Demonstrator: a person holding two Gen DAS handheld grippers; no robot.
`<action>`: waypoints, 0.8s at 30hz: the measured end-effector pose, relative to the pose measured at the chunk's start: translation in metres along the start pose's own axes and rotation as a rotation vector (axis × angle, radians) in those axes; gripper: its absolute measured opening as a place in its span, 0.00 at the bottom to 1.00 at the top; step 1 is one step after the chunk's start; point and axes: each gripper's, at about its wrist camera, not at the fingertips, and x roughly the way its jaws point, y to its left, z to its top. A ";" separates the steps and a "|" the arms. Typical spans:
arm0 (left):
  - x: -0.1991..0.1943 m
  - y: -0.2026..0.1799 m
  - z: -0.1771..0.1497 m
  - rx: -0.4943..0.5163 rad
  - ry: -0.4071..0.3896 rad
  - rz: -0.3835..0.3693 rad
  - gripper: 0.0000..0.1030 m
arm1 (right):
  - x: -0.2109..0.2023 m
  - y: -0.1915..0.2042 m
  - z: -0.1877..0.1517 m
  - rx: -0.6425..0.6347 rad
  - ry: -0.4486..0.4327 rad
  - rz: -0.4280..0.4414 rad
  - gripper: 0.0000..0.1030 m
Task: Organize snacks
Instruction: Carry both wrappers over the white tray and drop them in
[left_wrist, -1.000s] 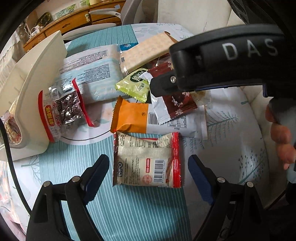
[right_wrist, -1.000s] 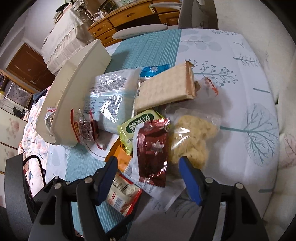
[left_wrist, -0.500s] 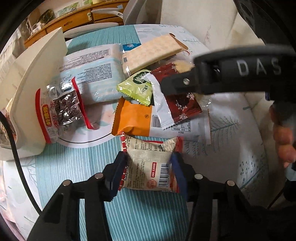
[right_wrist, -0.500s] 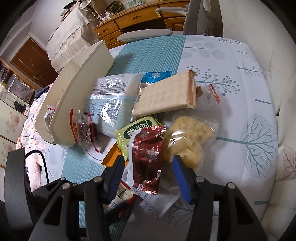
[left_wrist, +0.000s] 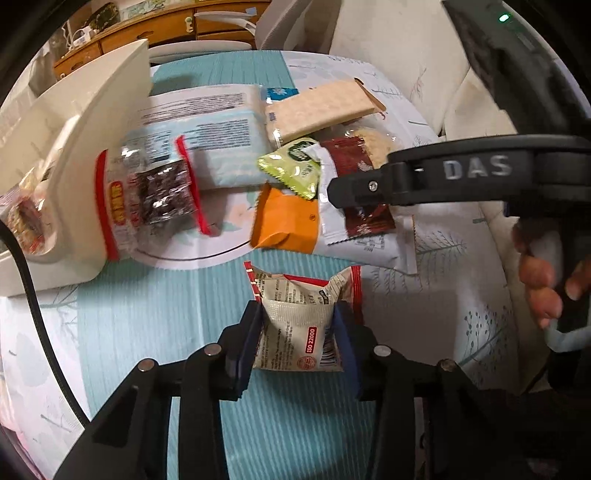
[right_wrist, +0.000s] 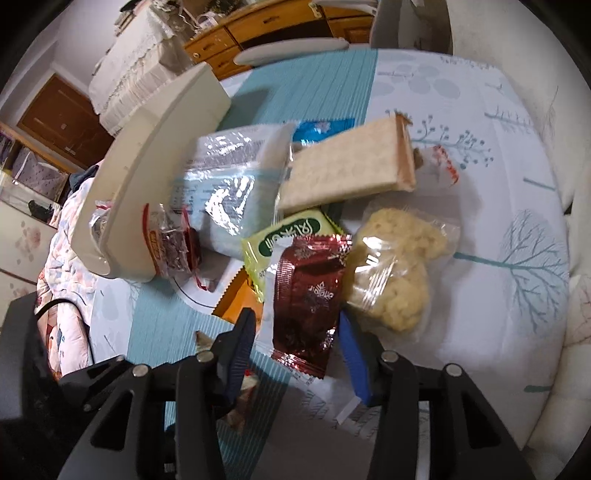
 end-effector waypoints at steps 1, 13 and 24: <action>-0.002 0.001 -0.001 -0.004 -0.002 0.001 0.37 | 0.002 0.000 0.000 0.011 0.003 0.000 0.45; -0.045 0.030 -0.016 -0.055 -0.062 0.020 0.37 | -0.002 -0.006 -0.003 0.153 0.008 0.015 0.30; -0.102 0.073 -0.013 -0.059 -0.085 0.039 0.37 | -0.029 0.018 -0.017 0.253 -0.009 0.090 0.29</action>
